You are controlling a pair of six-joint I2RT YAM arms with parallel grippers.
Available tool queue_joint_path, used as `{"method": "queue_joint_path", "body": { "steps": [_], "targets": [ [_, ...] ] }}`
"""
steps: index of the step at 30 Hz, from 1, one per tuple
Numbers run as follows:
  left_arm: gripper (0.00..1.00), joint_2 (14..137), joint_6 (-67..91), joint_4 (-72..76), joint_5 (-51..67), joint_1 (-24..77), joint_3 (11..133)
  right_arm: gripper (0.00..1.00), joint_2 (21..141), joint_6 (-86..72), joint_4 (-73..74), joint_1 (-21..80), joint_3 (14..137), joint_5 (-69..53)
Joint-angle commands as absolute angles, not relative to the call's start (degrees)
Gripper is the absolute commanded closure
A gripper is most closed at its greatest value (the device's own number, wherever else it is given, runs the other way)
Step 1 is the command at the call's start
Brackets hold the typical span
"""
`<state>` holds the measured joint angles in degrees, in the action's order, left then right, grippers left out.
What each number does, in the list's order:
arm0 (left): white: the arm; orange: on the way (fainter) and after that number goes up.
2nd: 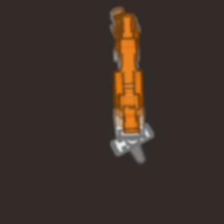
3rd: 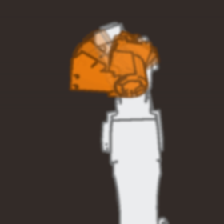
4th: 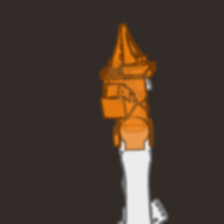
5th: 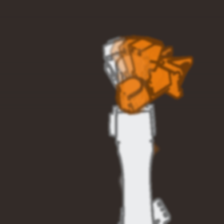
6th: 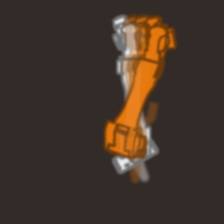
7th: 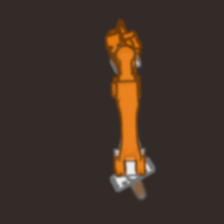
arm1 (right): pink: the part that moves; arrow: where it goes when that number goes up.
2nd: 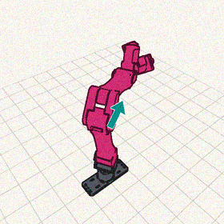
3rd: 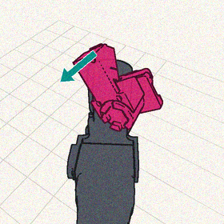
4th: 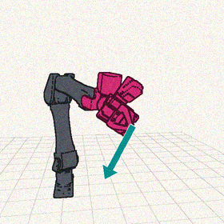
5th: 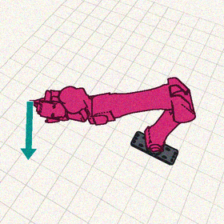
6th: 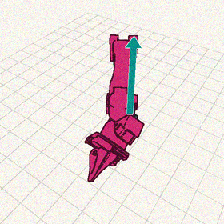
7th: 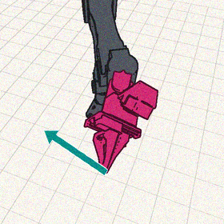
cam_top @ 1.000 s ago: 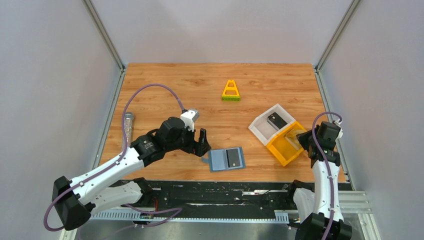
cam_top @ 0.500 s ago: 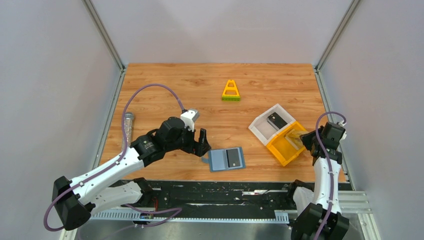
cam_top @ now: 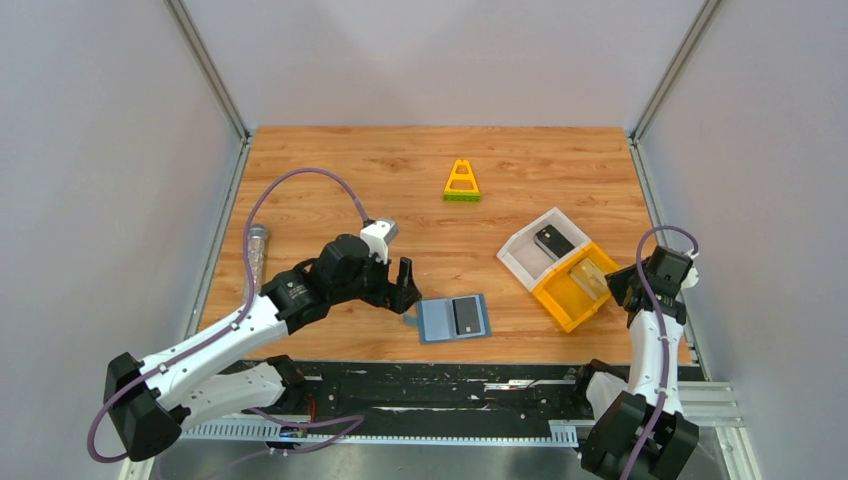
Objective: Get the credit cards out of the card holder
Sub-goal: Place the credit card in the storage box, then remove the credit card from the card holder.
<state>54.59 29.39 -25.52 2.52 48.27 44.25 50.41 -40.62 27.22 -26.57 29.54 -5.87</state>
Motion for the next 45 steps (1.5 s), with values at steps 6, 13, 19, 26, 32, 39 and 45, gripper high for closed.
{"method": "queue_joint_path", "body": {
  "steps": [6, 13, 19, 26, 32, 39, 45],
  "targets": [
    [0.00, 52.3, 29.5, -25.0, -0.6, 48.1, 41.6, 0.76, 50.2, -42.2, 29.6, -26.9, 34.2, -1.5],
    [0.01, 56.9, 30.6, -22.4, 5.2, 48.2, 39.8, 0.72, 48.7, -38.3, 32.6, -26.9, 39.8, -9.5],
    [0.08, 56.8, 31.5, -15.3, 11.5, 48.2, 36.8, 0.70, 47.4, -35.7, 34.9, -23.8, 41.3, -20.6],
    [0.21, 60.3, 33.8, -8.7, 15.7, 48.1, 35.2, 0.69, 43.6, -39.6, 34.9, -6.6, 38.7, -18.3],
    [0.30, 64.6, 39.0, 2.1, 18.3, 48.2, 32.9, 0.69, 44.2, -43.7, 31.3, 11.5, 35.9, -16.6],
    [0.36, 69.8, 44.9, 15.3, 17.3, 47.8, 29.8, 0.70, 51.8, -43.8, 27.1, 24.0, 35.5, -15.0],
    [0.39, 74.8, 47.9, 22.6, 16.0, 47.6, 27.5, 0.70, 57.1, -47.2, 19.6, 30.3, 32.1, -16.0]
  ]
}}
